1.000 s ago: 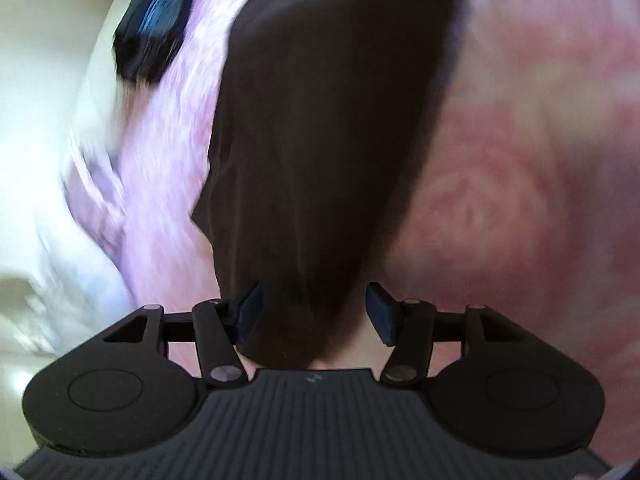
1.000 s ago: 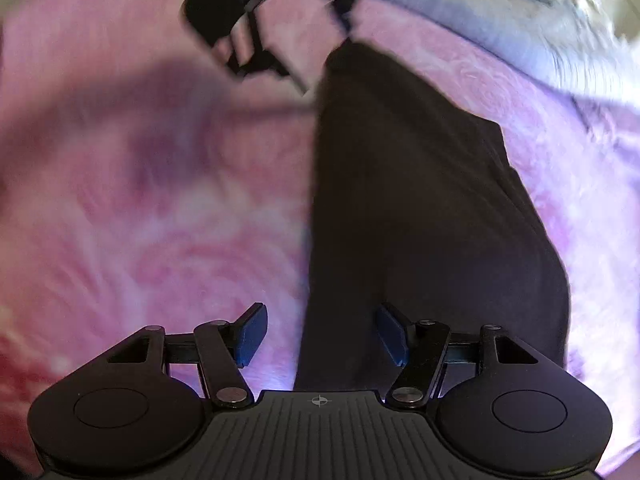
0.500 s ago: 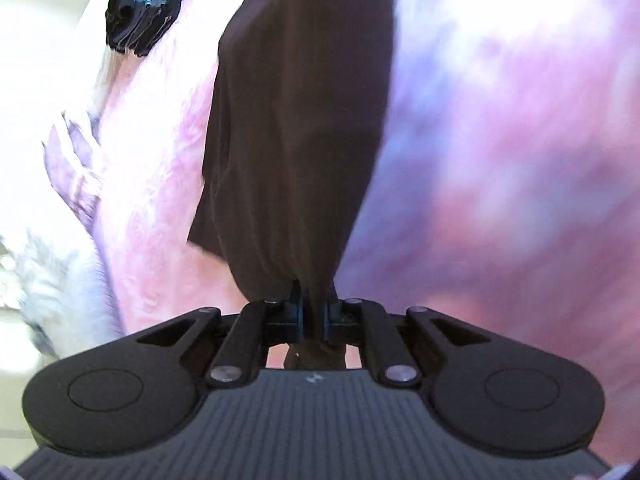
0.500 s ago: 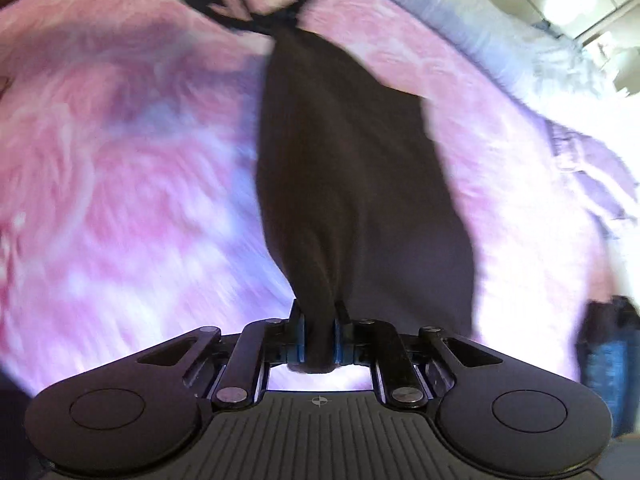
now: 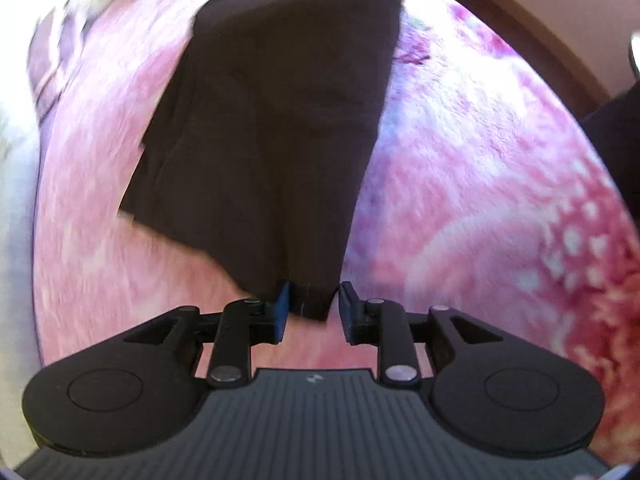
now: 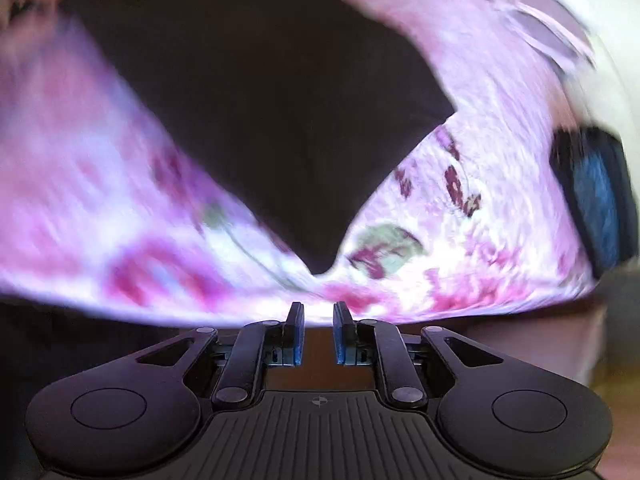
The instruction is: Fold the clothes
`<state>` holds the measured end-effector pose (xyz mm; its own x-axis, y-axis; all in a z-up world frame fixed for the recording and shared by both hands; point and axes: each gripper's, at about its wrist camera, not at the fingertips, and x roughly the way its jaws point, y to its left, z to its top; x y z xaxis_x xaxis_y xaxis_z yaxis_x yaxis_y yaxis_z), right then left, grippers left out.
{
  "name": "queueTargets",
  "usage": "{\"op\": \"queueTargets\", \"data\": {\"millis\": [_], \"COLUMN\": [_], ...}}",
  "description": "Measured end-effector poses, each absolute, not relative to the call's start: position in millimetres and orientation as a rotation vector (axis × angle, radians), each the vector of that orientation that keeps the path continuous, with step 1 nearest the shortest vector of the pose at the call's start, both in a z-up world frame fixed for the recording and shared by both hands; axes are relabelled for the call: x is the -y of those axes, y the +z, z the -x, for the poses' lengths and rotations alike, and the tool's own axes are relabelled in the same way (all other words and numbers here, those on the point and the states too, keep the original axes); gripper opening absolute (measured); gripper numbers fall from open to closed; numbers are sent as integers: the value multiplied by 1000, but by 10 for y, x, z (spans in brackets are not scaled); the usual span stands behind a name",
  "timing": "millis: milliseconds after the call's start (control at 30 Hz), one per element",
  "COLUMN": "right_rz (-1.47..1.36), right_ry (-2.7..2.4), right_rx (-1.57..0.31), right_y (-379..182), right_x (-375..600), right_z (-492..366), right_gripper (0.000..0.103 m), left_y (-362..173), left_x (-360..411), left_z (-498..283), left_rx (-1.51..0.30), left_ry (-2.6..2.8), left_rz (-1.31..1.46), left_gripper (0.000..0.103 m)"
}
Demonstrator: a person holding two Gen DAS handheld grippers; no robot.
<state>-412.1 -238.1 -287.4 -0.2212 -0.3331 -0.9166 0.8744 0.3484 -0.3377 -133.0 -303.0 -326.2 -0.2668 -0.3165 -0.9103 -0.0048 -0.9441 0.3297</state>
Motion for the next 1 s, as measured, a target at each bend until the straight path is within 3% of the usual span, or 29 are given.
{"op": "queueTargets", "data": {"millis": [133, 300, 400, 467, 633, 767, 1000], "right_rz": [-696, -845, -951, -1008, -1012, -974, -915], "right_ry": [-1266, -1181, -1145, -1088, -1184, -1144, -1054], "right_rx": [-975, -675, -665, -642, -682, -538, -518], "right_y": [-2517, -2597, -2973, -3119, -3007, -2855, -3331], "right_x": [2619, 3312, 3667, 3747, 3803, 4112, 4742], "right_z": [3984, 4028, 4339, 4620, 5180, 5283, 5374], "right_gripper": [39, 40, 40, 24, 24, 25, 27], "left_y": [-2957, -2995, -3175, -3295, -3151, -2908, -3467], "left_x": [3203, 3595, 3859, 4035, 4264, 4554, 5135], "left_z": [1381, 1787, 1964, 2083, 2242, 2436, 2771], "left_rx": [192, 55, -24, -76, -83, -316, -518], "left_ry": [-2349, -2348, -2321, -2301, -2256, -2335, -2235], "left_rz": [-1639, -1577, -1606, -1625, -1601, -1382, -1437], "left_gripper": [23, 23, 23, 26, 18, 18, 23]}}
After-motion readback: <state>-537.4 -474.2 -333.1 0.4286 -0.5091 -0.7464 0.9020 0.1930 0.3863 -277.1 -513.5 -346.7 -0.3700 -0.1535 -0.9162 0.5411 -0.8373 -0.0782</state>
